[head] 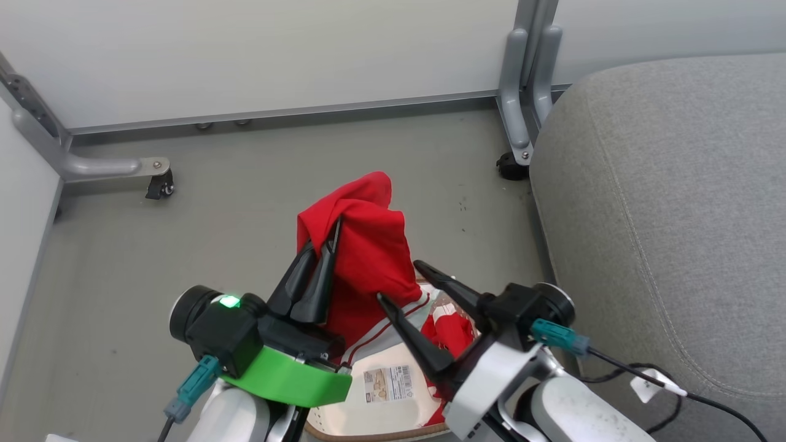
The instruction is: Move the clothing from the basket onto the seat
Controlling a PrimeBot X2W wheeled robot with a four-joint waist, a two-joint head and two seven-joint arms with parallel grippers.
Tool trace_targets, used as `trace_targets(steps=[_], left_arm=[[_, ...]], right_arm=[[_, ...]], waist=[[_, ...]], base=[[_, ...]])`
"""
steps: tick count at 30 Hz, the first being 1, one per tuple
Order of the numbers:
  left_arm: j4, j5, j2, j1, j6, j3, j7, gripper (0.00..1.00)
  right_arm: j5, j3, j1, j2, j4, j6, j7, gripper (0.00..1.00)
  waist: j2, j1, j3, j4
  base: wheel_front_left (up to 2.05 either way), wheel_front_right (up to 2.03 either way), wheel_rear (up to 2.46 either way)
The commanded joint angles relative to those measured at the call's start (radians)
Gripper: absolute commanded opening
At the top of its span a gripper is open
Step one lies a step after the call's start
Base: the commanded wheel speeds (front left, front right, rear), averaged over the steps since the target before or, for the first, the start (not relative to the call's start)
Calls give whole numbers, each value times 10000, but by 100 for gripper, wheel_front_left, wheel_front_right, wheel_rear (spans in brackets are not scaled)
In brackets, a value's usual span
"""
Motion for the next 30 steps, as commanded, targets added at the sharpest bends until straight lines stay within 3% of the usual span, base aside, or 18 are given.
trace_targets(steps=[1, 11, 12, 14, 15, 30], left_arm=[[14, 42, 8, -168, -43, 0, -8, 0], [30, 30, -8, -308, -129, -282, -8, 0], [20, 28, -12, -321, -132, -299, -8, 0], [26, 11, -16, -311, -129, -332, -8, 0], [20, -4, -19, -310, -134, -350, -8, 0], [65, -52, 52, -378, -24, -374, -7, 0]], right_arm=[[139, 212, -244, -62, 190, 1, -74, 100], [806, 1530, -1515, 177, 1781, 1, -584, 100], [895, 1647, -1629, 211, 1939, 1, -617, 73], [1013, 1763, -1787, 239, 2164, 1, -690, 8], [1080, 1837, -1860, 264, 2303, 1, -740, 0], [1445, 2245, -2377, 321, 3052, 1, -1290, 0]], waist=[[0, 0, 21, 66], [0, 0, 124, 238], [0, 0, 137, 243], [0, 0, 145, 257], [0, 0, 153, 270], [0, 0, 221, 211]], base=[[0, 0, 0], [0, 0, 0], [0, 0, 0], [0, 0, 0], [0, 0, 0], [0, 0, 0]])
